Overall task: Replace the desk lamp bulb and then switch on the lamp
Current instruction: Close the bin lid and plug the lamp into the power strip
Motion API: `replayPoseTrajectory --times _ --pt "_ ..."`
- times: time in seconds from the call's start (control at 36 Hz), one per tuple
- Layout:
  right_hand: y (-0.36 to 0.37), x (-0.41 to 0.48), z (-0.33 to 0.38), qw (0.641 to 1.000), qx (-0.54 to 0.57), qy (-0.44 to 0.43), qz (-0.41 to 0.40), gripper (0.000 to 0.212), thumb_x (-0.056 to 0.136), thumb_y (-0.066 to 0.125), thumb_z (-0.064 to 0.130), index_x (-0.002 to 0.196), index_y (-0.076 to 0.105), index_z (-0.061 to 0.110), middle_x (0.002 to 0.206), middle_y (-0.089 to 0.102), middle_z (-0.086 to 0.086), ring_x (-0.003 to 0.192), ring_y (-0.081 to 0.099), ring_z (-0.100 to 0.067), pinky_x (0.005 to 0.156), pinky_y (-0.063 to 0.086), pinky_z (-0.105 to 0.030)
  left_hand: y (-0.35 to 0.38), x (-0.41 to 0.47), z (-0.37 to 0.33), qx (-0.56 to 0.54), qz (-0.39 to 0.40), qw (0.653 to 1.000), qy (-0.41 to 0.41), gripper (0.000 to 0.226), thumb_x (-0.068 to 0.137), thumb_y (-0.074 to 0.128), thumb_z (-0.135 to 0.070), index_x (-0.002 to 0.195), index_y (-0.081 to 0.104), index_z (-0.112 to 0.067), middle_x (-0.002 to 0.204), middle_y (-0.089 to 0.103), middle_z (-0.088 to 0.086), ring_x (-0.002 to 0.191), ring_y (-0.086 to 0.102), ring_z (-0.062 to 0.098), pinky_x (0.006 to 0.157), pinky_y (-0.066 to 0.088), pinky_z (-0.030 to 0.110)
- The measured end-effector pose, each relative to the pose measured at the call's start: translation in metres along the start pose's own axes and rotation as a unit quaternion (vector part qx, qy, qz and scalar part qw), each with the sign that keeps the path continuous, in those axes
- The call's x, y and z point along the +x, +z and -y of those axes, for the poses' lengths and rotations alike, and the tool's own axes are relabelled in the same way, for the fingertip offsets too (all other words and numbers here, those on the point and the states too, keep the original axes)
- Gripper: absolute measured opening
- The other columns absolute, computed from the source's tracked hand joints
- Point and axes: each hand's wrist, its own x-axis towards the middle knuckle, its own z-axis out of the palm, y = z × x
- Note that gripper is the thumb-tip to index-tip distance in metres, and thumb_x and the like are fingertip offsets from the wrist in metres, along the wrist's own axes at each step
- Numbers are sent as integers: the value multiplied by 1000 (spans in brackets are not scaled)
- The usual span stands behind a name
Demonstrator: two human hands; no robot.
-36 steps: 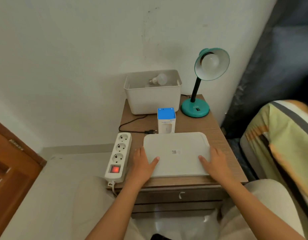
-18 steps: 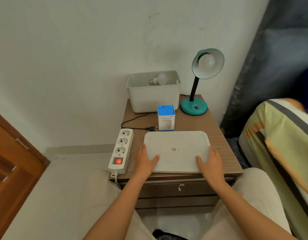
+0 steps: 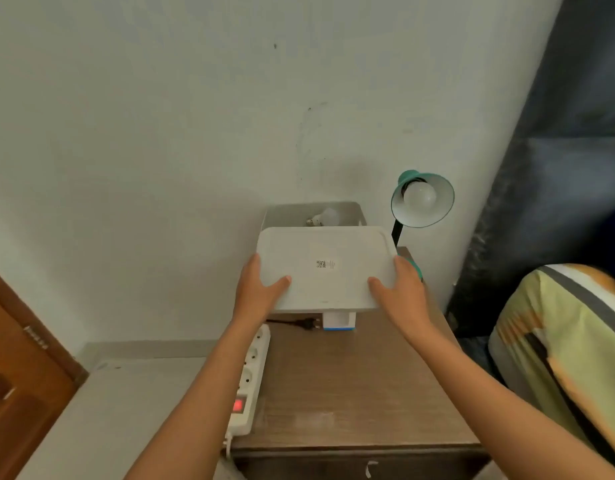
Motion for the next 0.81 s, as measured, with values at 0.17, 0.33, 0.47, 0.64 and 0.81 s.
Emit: replayPoseTrajectory --times 0.17,0.33,0.47,0.64,0.81 --pt "26 74 5 999 -8 25 39 33 84 60 20 108 52 -1 114 54 -16 102 51 -26 77 34 -27 1 74 -5 5 32 999 -2 58 82 69 -24 132 41 -10 133 47 8 118 48 23 95 40 32" --pt "53 129 -2 996 -27 44 73 39 86 57 23 114 49 -3 120 53 -20 107 52 -31 80 39 -29 16 129 8 1 55 998 -35 62 81 69 -30 133 40 -12 134 48 6 118 49 23 99 43 37" --pt "70 160 -10 994 -70 40 76 39 87 55 25 113 50 -4 121 52 -22 111 49 -32 87 38 -33 31 158 21 66 44 997 -5 57 85 63 -36 130 41 -9 134 44 8 118 46 23 96 41 33" --pt "82 183 -11 993 -88 36 74 40 88 52 27 114 49 -3 123 49 -21 113 47 -33 90 39 -36 41 183 28 102 26 994 22 58 88 56 -44 130 41 -7 135 43 9 120 45 23 98 40 34" --pt "89 195 -9 992 -97 42 74 40 88 51 29 114 49 -2 124 47 -21 113 46 -33 92 39 -36 44 197 30 113 17 993 21 58 88 55 -45 129 43 -7 134 44 10 120 46 25 99 40 37"
